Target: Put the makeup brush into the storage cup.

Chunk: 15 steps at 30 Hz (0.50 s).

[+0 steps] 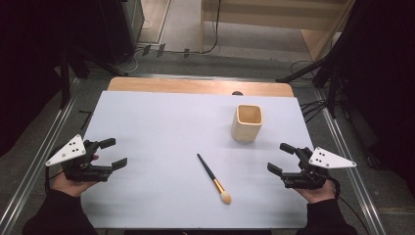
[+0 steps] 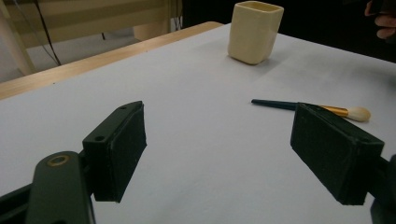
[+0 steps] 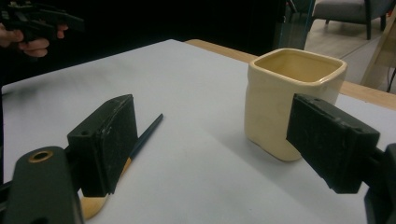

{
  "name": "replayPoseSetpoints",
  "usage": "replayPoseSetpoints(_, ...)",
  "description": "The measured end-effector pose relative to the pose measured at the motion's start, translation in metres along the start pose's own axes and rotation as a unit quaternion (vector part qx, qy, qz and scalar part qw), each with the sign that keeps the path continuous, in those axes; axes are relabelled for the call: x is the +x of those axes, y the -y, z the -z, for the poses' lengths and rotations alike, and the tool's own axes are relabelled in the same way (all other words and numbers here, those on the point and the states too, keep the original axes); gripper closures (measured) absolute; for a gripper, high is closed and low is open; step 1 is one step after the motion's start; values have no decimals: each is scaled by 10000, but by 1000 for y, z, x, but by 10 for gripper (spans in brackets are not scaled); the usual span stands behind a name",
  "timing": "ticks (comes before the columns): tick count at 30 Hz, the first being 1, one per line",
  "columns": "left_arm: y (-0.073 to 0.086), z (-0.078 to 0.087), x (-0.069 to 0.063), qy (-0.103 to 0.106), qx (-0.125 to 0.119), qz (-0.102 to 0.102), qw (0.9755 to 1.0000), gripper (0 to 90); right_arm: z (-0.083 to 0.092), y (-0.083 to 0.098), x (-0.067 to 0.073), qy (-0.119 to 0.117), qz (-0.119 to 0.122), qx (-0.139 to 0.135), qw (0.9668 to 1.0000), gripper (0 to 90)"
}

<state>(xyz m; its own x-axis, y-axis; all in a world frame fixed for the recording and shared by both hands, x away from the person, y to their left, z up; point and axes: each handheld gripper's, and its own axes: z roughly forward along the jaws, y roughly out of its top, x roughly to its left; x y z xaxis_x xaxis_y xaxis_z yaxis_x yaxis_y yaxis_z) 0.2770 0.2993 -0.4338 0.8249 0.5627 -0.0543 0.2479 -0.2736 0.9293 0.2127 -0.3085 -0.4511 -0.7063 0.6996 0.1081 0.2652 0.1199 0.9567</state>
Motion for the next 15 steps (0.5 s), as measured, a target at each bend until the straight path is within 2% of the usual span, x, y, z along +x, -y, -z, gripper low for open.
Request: replayPoseSetpoints(15,0,1,1,-27,-7,15,10000,185,2,0,-1,39,-13,-87,10000,176)
